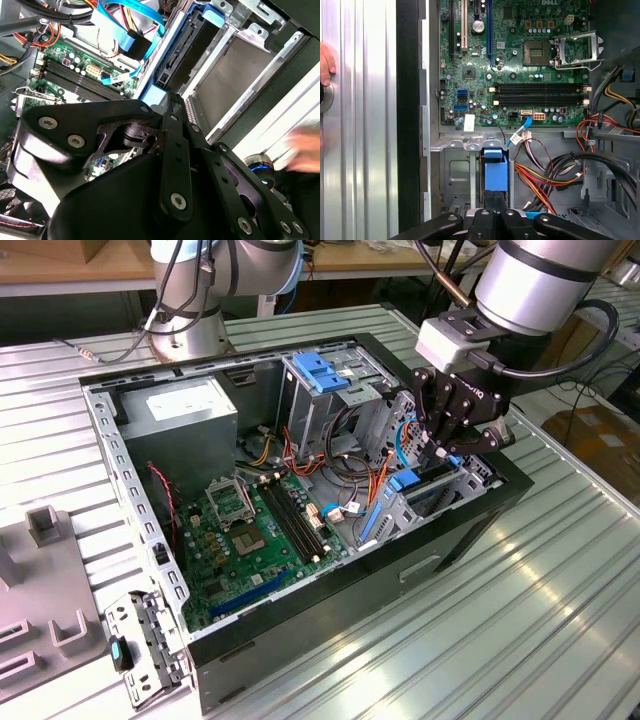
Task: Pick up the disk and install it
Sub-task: 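Insert the first disk wire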
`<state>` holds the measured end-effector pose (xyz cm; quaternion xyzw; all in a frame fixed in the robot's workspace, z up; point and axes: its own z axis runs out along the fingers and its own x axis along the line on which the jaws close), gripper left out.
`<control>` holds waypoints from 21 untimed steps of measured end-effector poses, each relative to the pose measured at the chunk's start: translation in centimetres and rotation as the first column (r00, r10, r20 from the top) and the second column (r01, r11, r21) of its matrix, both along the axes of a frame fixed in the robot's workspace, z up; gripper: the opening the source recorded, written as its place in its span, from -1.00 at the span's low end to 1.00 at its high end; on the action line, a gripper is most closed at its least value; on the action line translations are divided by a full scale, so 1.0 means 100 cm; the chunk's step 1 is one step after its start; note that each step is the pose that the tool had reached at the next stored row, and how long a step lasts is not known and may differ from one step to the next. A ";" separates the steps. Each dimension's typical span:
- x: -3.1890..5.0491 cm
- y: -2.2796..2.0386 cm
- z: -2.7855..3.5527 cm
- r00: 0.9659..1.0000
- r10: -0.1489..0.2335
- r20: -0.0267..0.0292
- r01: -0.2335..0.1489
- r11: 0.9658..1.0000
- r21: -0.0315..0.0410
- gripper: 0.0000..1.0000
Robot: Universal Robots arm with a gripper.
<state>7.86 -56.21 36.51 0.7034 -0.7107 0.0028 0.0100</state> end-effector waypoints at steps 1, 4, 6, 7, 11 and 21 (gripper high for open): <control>0.0002 0.0000 0.0000 1.000 0.000 0.000 0.000 1.000 0.000 -0.79; 0.0027 0.0000 -0.0004 1.000 0.000 0.000 0.000 1.000 0.000 -0.79; 0.0067 0.0000 -0.0008 1.000 0.000 0.000 0.000 1.000 0.000 -0.79; 0.0103 -0.0001 -0.0007 1.000 0.000 0.000 0.000 1.000 -0.001 -0.79; 0.0207 0.0001 -0.0008 1.000 0.000 0.000 0.000 1.000 -0.001 -0.79; 0.0207 0.0000 0.0030 1.000 0.010 0.000 -0.010 1.000 0.000 -0.79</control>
